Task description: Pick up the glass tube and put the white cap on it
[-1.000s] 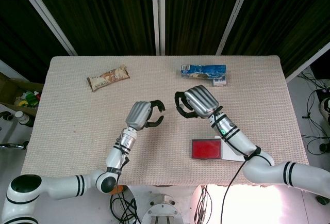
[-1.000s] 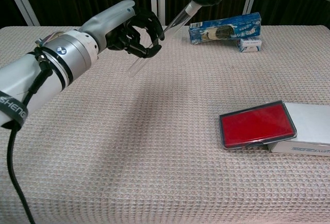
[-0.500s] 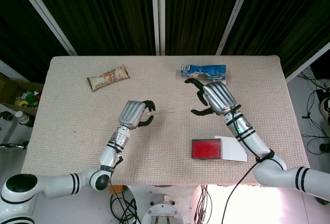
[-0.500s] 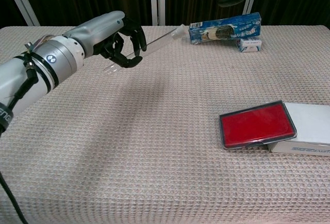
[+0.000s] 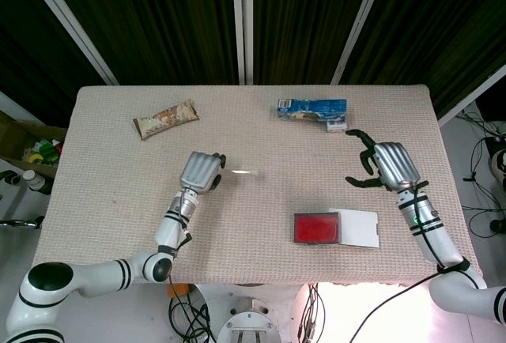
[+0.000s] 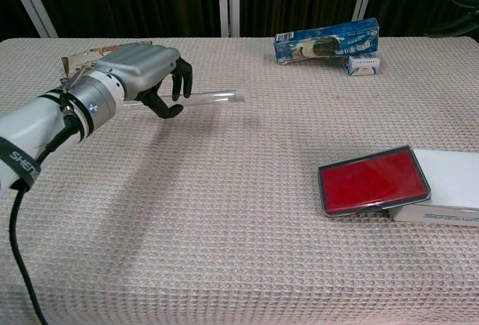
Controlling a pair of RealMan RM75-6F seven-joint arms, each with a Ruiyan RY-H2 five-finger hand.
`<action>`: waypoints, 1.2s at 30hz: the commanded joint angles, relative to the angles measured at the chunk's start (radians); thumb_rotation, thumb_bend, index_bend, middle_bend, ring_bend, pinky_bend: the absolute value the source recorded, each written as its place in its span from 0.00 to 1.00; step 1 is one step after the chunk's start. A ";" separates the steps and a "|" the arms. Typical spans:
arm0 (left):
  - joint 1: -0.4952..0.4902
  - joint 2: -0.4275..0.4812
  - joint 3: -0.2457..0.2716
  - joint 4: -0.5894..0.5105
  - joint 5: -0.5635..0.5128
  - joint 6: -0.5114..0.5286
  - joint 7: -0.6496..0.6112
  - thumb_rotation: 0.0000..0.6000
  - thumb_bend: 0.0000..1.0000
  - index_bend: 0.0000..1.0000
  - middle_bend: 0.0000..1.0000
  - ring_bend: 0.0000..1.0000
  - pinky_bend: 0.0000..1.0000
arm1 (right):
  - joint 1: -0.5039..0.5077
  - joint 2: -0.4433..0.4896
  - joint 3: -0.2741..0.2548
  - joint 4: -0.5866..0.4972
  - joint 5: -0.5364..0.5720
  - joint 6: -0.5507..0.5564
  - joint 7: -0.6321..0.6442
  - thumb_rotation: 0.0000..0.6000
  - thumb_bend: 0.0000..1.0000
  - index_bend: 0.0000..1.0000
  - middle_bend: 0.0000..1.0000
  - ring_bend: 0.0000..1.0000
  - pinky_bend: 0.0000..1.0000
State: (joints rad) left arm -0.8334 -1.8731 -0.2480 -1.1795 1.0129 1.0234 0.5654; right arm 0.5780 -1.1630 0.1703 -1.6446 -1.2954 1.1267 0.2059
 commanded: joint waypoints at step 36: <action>0.576 0.711 0.229 -0.343 0.330 0.474 -0.623 1.00 0.23 0.25 0.20 0.12 0.16 | -0.329 0.134 -0.144 0.060 -0.134 0.214 0.070 1.00 0.16 0.00 0.00 0.00 0.00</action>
State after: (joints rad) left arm -0.3435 -1.2124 -0.0708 -1.5018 1.2919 1.4111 -0.0100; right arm 0.2711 -1.0309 0.0326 -1.5739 -1.4043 1.3126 0.2788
